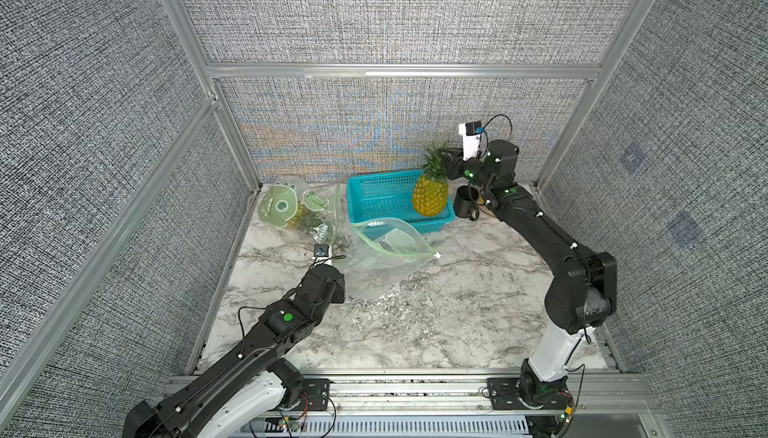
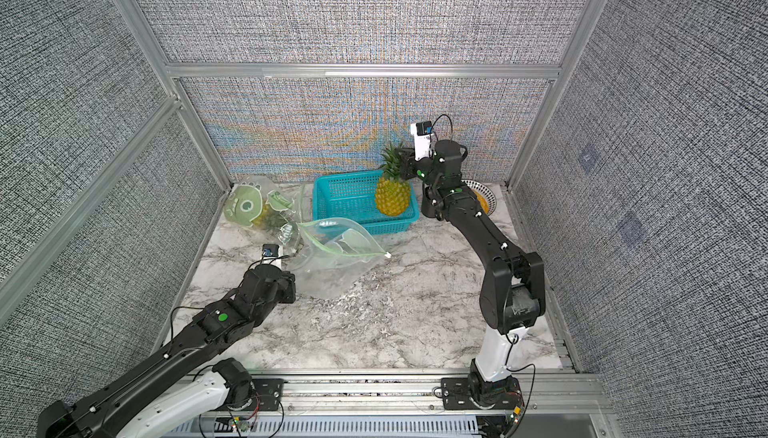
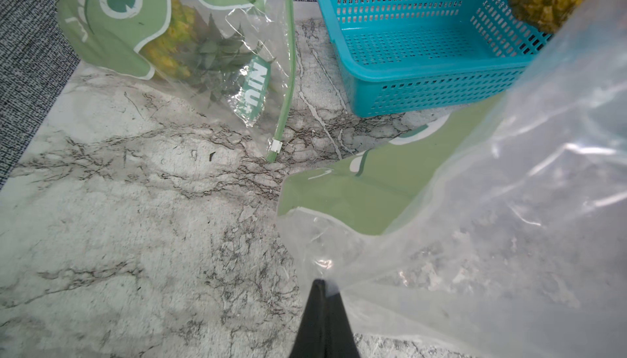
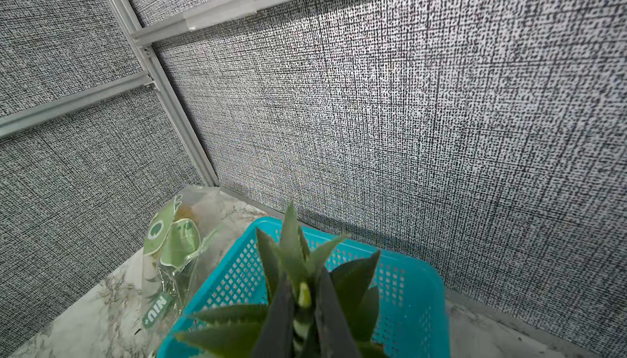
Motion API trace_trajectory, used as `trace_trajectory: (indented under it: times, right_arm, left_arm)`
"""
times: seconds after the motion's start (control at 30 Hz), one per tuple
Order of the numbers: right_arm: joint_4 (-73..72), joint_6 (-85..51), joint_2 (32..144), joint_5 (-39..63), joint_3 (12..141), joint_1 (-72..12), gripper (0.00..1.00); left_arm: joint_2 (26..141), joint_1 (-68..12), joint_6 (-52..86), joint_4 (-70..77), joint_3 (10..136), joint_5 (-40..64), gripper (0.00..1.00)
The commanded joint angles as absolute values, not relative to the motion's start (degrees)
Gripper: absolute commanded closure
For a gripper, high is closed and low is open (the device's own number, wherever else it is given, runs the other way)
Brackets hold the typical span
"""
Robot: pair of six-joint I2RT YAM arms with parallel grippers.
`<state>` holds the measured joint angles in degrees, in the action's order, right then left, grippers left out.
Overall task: Open the zip-top bag and take out the pineapple
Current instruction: Place the pineapple in the basket.
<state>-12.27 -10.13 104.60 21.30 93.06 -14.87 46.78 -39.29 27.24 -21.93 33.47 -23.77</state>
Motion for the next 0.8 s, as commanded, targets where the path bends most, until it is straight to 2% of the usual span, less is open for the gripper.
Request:
trace_trajectory:
  times: [0.0,0.77]
  right_arm:
    - [-19.3,-9.9,106.0,21.0,94.2,-14.8,1.00]
    - [-23.3,-7.7,112.4,19.7,91.2,-14.7,1.00]
  left_arm:
    - [45.8,-39.2,29.3,-21.4,33.0,-25.5,1.00]
    - [44.7,-39.2,29.3,-21.5,31.7,-25.0,1.00]
